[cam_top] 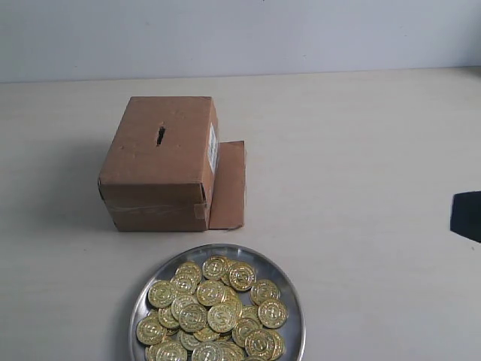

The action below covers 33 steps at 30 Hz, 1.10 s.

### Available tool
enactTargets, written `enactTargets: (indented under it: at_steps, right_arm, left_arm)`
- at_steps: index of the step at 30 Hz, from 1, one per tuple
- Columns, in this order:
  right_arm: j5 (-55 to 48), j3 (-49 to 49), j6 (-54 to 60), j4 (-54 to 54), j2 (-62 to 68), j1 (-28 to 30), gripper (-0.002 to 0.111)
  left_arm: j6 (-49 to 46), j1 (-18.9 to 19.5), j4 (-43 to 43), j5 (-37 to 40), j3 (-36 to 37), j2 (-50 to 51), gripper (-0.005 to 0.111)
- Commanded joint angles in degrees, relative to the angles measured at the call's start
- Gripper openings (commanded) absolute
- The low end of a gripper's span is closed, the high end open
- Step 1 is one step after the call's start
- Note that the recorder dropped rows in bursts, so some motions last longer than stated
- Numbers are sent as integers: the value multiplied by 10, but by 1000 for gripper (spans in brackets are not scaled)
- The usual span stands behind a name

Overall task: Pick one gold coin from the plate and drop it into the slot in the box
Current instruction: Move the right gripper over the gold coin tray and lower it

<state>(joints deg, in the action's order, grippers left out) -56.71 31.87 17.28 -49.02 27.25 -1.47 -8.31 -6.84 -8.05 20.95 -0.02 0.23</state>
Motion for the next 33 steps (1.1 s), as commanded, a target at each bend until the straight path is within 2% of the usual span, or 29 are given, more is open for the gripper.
enactTargets:
  at_steps: [1,8,17,27,33]
  right_arm:
    - [-11,22,39,-1,114,-1,0]
    - [-3,32,96,-3,287,-34,0]
    - [71,93,115,38,446,-170,0]
    - [104,200,122,215,586,-320,0]
    - [136,218,136,284,650,-378,0]
  left_arm:
    - [0,-2,-1,-6,0,-2,0]
    - [0,-2,-1,-6,0,-2,0]
    - [0,-2,-1,-6,0,-2,0]
    - [0,-2,-1,-6,0,-2,0]
    - [0,-2,-1,-6,0,-2,0]
